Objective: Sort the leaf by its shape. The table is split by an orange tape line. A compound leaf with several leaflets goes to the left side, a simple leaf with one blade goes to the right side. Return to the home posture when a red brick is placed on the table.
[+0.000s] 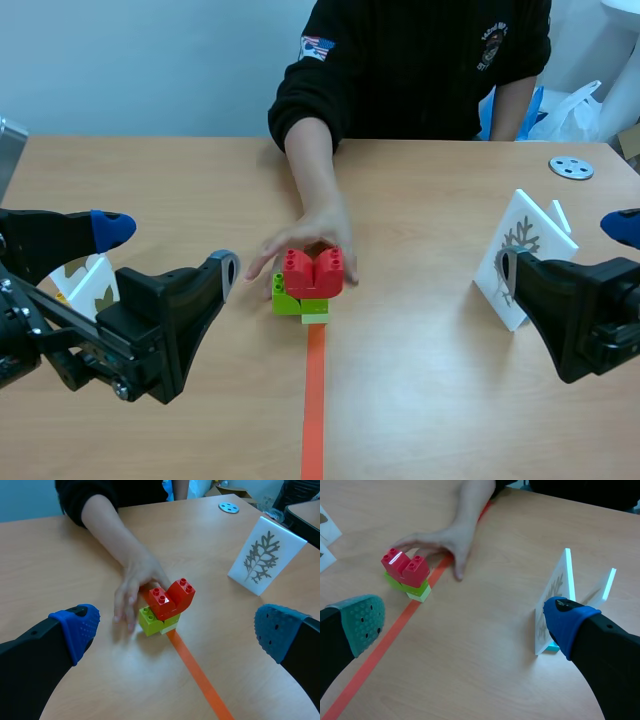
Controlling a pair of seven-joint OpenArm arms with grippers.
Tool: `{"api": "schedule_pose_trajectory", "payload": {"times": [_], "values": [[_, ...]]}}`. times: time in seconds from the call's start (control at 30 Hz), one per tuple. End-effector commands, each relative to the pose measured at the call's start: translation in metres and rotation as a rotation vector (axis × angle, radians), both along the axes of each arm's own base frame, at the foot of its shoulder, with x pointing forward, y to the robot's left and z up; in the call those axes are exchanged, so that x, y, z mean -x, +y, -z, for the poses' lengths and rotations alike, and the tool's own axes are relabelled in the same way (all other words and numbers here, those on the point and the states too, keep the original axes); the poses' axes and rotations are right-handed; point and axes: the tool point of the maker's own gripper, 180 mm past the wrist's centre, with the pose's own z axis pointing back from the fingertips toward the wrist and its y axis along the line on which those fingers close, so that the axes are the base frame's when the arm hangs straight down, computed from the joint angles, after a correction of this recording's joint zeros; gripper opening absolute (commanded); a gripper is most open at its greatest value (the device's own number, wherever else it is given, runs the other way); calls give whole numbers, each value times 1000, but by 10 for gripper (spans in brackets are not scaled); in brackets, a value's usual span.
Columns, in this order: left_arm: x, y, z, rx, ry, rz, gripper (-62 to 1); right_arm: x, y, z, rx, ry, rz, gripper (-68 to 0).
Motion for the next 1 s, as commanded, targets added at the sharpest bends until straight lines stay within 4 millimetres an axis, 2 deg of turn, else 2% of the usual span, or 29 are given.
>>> {"api": "schedule_pose_trajectory", "payload": {"times": [0.0,0.97], "values": [[-2,0,-6,14,-20,-2,14,-4,0,-7,-12,-29,0,4],[-1,0,-4,-23,-29,3,14,-3,0,-6,-10,-23,0,4]]}}
